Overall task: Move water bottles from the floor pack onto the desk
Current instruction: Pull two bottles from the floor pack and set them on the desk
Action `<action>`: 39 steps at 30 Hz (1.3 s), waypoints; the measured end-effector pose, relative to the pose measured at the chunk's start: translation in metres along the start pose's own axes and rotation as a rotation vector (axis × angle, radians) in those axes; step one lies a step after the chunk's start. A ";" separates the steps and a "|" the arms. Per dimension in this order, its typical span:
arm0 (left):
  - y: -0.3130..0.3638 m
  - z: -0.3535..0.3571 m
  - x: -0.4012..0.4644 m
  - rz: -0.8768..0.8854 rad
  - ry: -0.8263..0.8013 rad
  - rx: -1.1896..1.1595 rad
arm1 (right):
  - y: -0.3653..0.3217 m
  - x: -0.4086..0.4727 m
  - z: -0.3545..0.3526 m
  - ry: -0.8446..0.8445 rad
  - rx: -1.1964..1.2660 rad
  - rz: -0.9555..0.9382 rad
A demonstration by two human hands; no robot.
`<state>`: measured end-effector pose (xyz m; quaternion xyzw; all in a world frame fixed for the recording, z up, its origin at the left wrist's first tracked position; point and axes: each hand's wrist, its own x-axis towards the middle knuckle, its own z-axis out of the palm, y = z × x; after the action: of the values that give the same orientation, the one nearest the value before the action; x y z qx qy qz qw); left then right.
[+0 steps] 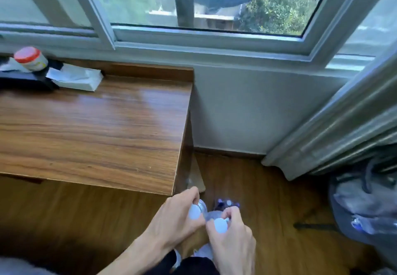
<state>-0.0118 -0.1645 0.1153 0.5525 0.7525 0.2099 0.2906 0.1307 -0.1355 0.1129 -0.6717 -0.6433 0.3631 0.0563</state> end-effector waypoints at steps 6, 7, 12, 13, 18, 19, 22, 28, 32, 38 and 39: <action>-0.032 -0.102 -0.048 -0.144 0.193 -0.144 | -0.099 -0.030 0.010 -0.061 -0.128 -0.274; -0.036 -0.115 -0.054 -0.174 0.212 -0.145 | -0.112 -0.035 0.012 -0.079 -0.129 -0.283; -0.081 -0.184 -0.090 -0.315 0.397 -0.187 | -0.195 -0.057 0.046 -0.128 -0.194 -0.438; -0.091 -0.195 -0.096 -0.343 0.427 -0.192 | -0.211 -0.061 0.054 -0.141 -0.199 -0.474; -0.146 -0.247 -0.123 -0.406 0.561 -0.175 | -0.282 -0.082 0.100 -0.255 -0.162 -0.633; -0.157 -0.257 -0.128 -0.423 0.583 -0.160 | -0.294 -0.087 0.109 -0.258 -0.149 -0.657; -0.188 -0.284 -0.142 -0.493 0.631 -0.110 | -0.328 -0.098 0.136 -0.288 -0.119 -0.707; -0.246 -0.333 -0.154 -0.574 0.667 -0.127 | -0.397 -0.108 0.188 -0.373 -0.153 -0.857; -0.280 -0.366 -0.156 -0.608 0.699 -0.135 | -0.444 -0.113 0.214 -0.426 -0.139 -0.907; -0.329 -0.427 -0.147 -0.620 0.724 -0.082 | -0.512 -0.104 0.262 -0.422 -0.138 -0.963; -0.339 -0.438 -0.143 -0.624 0.726 -0.067 | -0.523 -0.103 0.270 -0.419 -0.123 -0.961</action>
<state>-0.5138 -0.4010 0.2544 0.1817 0.9280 0.3163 0.0761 -0.4421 -0.2475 0.2426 -0.2161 -0.8964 0.3842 0.0471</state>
